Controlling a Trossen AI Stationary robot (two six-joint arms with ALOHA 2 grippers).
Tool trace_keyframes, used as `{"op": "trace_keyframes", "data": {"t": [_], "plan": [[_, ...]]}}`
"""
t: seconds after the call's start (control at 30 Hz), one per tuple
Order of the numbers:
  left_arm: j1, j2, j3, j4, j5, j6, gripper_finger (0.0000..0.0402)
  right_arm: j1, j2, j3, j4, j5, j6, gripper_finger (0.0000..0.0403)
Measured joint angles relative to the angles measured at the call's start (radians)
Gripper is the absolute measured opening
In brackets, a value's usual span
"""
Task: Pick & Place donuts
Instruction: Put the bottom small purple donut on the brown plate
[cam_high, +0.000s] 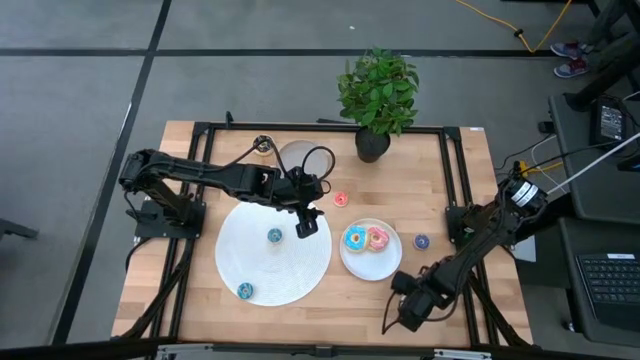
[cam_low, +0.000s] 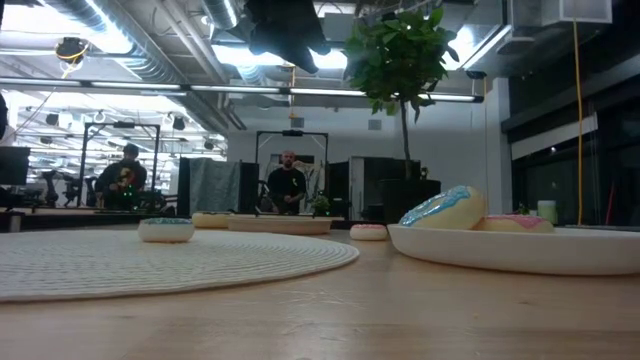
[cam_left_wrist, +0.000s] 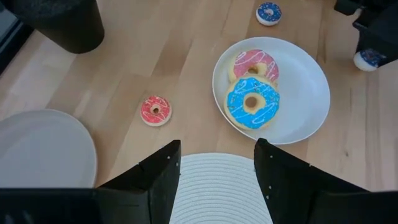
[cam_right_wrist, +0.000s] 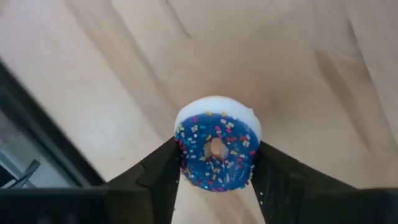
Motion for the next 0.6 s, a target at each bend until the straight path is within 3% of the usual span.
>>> {"op": "trace_keyframes", "data": {"t": [0.33,0.6], "plan": [[0.0,-0.011,0.0,-0.004,0.001,-0.015,0.0196,-0.019,0.0,0.07,-0.054,0.069,-0.007,0.017],[0.006,-0.073,0.001,-0.021,-0.005,0.05,0.0196,-0.135,-0.001,0.123,-0.088,0.149,-0.204,0.017]]}}
